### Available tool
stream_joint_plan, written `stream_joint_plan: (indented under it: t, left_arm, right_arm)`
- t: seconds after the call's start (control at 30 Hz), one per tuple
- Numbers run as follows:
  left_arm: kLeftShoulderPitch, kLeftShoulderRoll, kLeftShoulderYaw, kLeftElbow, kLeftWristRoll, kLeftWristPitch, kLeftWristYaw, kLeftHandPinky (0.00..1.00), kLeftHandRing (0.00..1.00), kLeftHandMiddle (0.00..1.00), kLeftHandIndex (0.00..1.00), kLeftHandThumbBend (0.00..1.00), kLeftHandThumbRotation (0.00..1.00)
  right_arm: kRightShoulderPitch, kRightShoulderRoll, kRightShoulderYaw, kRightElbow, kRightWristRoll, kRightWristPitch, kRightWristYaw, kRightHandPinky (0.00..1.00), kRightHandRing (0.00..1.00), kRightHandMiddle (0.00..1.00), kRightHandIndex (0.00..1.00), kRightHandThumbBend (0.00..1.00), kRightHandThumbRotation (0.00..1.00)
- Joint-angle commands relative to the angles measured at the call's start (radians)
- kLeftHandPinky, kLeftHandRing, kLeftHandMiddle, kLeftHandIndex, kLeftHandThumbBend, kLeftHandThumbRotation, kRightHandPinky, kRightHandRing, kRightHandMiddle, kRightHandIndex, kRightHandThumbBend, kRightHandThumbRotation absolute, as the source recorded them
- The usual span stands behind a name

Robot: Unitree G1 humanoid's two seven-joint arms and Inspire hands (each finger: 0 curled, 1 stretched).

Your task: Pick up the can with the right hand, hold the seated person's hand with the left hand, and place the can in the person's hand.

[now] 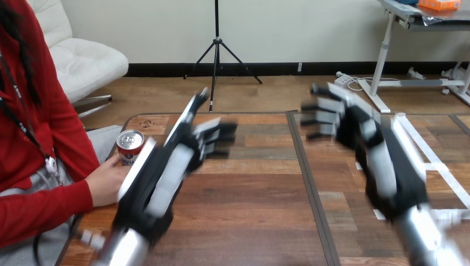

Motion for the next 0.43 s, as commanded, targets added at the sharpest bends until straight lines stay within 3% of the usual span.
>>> stream_joint_plan:
  t: [0.0,0.4]
  left_arm:
    - [0.038,-0.026,0.013,-0.083,-0.045,-0.051,-0.006,0.57,0.7,0.74,0.99,0.67,0.98]
    - [0.131,-0.045,-0.005,-0.143,-0.114,-0.019,-0.023,0.46,0.63,0.66,0.93,0.6,0.92]
  right_arm:
    - [0.042,0.033,-0.008,-0.06,0.024,-0.053,0.021,0.66,0.73,0.78,0.87,0.85,1.0]
    - [0.148,0.08,-0.005,-0.024,0.019,-0.113,0.058,0.68,0.74,0.78,0.86,0.87,1.0]
